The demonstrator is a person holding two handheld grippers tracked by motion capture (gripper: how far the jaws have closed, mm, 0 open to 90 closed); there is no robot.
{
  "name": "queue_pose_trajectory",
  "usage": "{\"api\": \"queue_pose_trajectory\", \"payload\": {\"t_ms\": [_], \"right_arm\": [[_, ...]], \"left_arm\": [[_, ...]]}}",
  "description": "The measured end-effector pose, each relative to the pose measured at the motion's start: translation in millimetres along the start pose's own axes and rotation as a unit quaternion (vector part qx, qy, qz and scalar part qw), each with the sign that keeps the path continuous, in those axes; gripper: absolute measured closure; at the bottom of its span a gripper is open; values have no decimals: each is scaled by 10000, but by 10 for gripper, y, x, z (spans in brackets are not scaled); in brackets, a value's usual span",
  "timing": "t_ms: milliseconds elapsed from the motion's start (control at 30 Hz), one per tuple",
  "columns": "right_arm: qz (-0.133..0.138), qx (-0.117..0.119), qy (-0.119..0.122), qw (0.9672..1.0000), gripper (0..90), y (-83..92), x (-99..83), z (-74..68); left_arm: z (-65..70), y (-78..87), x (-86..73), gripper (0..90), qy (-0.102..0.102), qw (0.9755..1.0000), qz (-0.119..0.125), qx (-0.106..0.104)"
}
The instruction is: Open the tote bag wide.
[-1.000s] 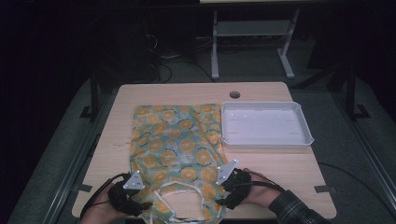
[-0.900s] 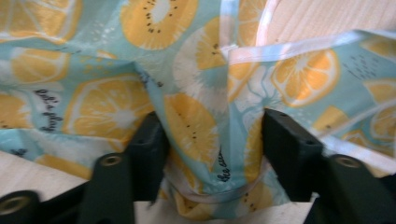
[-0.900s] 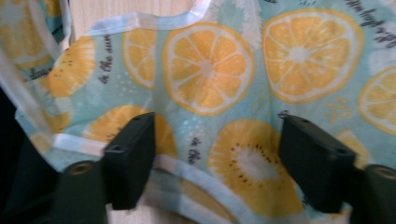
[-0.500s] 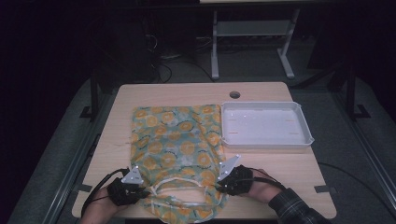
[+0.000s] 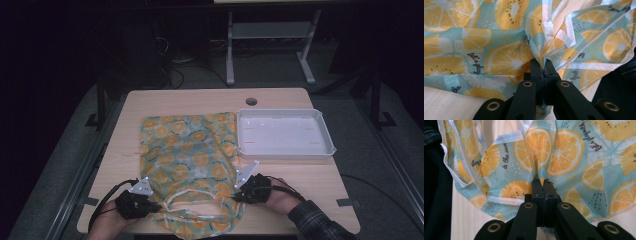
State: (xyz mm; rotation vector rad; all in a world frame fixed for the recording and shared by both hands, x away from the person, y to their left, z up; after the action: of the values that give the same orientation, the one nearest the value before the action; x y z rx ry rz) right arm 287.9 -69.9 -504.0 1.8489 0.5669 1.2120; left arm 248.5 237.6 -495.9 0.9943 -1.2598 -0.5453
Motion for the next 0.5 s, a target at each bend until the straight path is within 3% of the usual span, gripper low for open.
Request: {"api": "queue_pose_trajectory", "payload": {"t_ms": [200, 367, 500], "right_arm": [[94, 88, -28, 9999, 897, 53, 9, -6], [228, 123, -40, 9997, 897, 130, 19, -7], [343, 98, -3, 9994, 897, 207, 39, -18]], "left_arm": [[16, 77, 31, 892, 22, 9998, 209, -1], [64, 157, 82, 893, 133, 9986, 507, -56], [97, 235, 138, 894, 96, 9973, 721, -83]]}}
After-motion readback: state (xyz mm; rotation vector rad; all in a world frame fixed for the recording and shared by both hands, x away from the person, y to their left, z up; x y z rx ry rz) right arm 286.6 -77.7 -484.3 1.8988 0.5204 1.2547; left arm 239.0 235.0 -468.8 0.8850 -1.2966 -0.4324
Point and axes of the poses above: each handheld gripper's, and its own axes: y roughly backward along the jaws, x roughly out of its top, z roughly to its right, the point moved 6 cm from there along -y, roughly forward along the jaws, and after that the axes turned 15 degrees about -y, right-handed, at the moved point
